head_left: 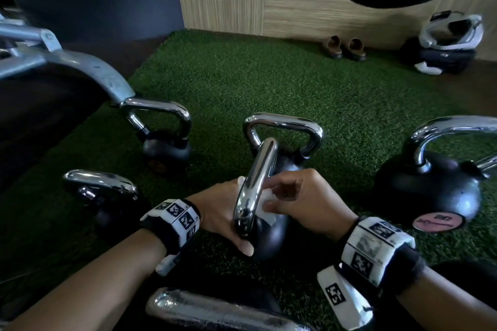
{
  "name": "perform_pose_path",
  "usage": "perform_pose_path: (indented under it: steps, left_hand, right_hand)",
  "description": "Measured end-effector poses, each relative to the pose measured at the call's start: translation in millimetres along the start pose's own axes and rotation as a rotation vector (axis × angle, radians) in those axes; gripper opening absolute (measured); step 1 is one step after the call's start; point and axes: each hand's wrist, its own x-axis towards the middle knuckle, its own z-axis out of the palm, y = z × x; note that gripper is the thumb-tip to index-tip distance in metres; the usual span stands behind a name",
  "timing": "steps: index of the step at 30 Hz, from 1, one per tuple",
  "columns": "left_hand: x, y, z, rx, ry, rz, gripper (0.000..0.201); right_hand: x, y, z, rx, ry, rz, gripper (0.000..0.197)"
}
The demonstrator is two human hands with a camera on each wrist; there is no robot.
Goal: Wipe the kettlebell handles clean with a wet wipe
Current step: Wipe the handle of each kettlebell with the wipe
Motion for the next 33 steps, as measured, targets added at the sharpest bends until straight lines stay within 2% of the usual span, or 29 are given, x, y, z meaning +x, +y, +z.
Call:
perform_pose_path:
  steps: [2,4,6,8,12,14,17,20,23,25,27,29,33]
  left_hand:
    - [-3.0,-2.9,5.9,0.03,-0.009,-0.016,0.076]
    - [-5.2,-9.1,11.6,0.018,-0.009,-0.034,0.088]
    - [-3.4,-11.3,12.5,-0.017,-0.002,-0.033,0.098]
    - [-3.4,-10.0,12.3,-0.025,0.016,-0.04,0.101]
    - [-9.5,-12.2,15.3,-0.235,0.07,-0.091,0.105]
    - [-8.9,-12.7,16.8,-0.227,0.071,-0.077,0.105]
    - [-8.3,-13.3,18.3,-0.24,0.073,-0.1,0.106]
    - [-7.3,-15.9,19.4,-0.207,0.069,-0.1,0.105]
    - [-7.1,-12.1,18.3,-0.183,0.078,-0.145,0.106]
    - [-7.3,-7.2,18.2,-0.136,0.065,-0.181,0.095]
    - [-8.9,-4.0,17.4,-0.163,0.037,-0.198,0.084]
    - [-10.3,-1.1,16.6,-0.142,-0.001,-0.164,0.069]
    - [-3.6,0.1,12.7,0.075,-0.006,-0.055,0.06]
  right_hand:
    - [8.3,-1.2,2.1,-0.097,-0.062,-0.02,0.024]
    - [14.2,-3.1,7.5,-0.3,-0.162,-0.044,0.011]
    - [15.0,-6.0,14.5,-0.415,-0.221,-0.098,0.007]
    - [11.1,-6.2,18.1,-0.388,-0.235,-0.141,0.009]
    - [4.1,-7.3,11.2,-0.246,-0.31,-0.113,0.011]
    - [3.6,-8.0,8.4,-0.167,-0.339,-0.109,0.013]
    - [3.4,-4.6,13.3,-0.196,-0.327,-0.109,0.016]
    - [0.3,-2.8,13.6,-0.212,-0.321,-0.078,0.01]
    - [-6.1,-0.4,8.9,0.011,-0.363,-0.047,0.014]
    - [-9.8,4.1,7.1,0.296,-0.408,0.017,0.023]
    - [-12.0,8.2,8.3,0.466,-0.42,0.086,0.03]
    - [-12.1,11.2,11.7,0.575,-0.381,0.144,0.028]
    - [-7.5,11.9,16.7,0.876,-0.243,0.263,0.026]
